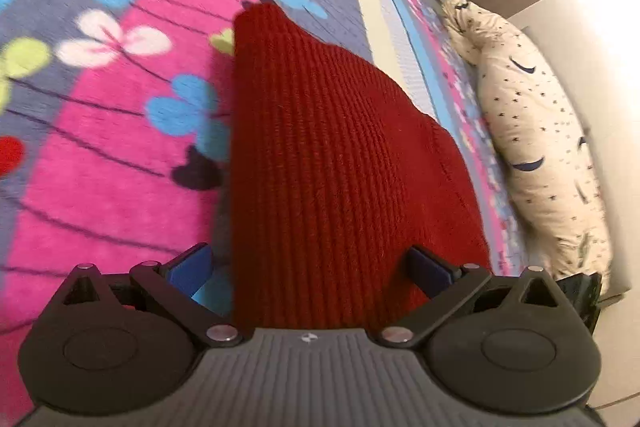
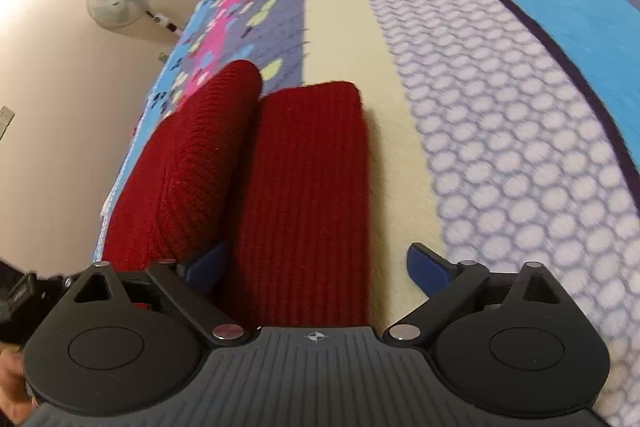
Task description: Fold small clothes
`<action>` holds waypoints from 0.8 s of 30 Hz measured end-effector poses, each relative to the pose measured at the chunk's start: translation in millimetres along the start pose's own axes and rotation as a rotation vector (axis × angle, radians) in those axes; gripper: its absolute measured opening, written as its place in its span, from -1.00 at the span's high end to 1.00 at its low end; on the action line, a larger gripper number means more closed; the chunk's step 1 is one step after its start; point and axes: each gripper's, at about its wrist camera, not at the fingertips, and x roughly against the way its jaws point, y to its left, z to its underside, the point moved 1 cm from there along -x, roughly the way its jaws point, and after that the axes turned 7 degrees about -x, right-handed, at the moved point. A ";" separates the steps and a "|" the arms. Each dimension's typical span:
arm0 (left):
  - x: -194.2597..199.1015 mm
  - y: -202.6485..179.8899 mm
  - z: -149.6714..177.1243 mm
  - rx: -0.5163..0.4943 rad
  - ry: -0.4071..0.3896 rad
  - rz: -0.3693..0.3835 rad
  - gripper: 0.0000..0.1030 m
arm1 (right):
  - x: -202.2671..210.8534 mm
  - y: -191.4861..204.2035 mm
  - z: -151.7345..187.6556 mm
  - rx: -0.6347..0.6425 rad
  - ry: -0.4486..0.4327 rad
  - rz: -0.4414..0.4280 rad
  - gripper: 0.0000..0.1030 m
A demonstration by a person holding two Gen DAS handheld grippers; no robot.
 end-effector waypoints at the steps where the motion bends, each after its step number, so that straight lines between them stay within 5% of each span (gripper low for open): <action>1: -5.9 2.2 -1.9 0.005 0.004 0.013 -1.00 | -4.3 3.0 -3.4 0.006 0.007 -0.024 -0.44; 2: -10.1 3.1 -3.0 0.010 0.000 0.014 -0.99 | -6.5 3.1 -4.1 -0.005 0.026 -0.069 -0.13; 6: -16.4 -5.7 -5.9 -0.003 -0.043 -0.008 -0.89 | -10.4 7.3 -6.3 -0.008 0.028 -0.099 0.08; 9: -12.8 -14.1 -8.4 -0.043 -0.073 -0.037 -0.62 | -7.9 11.1 -8.4 0.000 -0.009 -0.109 0.22; 13: 11.7 -49.5 -19.5 -0.246 -0.196 -0.127 -0.31 | -0.7 29.7 -14.7 0.064 -0.084 -0.141 0.38; 21: 23.8 -78.5 -52.7 -0.416 -0.524 -0.085 -0.29 | 9.4 75.2 -47.3 0.260 -0.384 -0.258 0.41; 24: 11.9 -71.0 -67.8 -0.400 -0.563 -0.103 -0.54 | -2.5 83.1 -64.0 0.300 -0.457 -0.239 0.36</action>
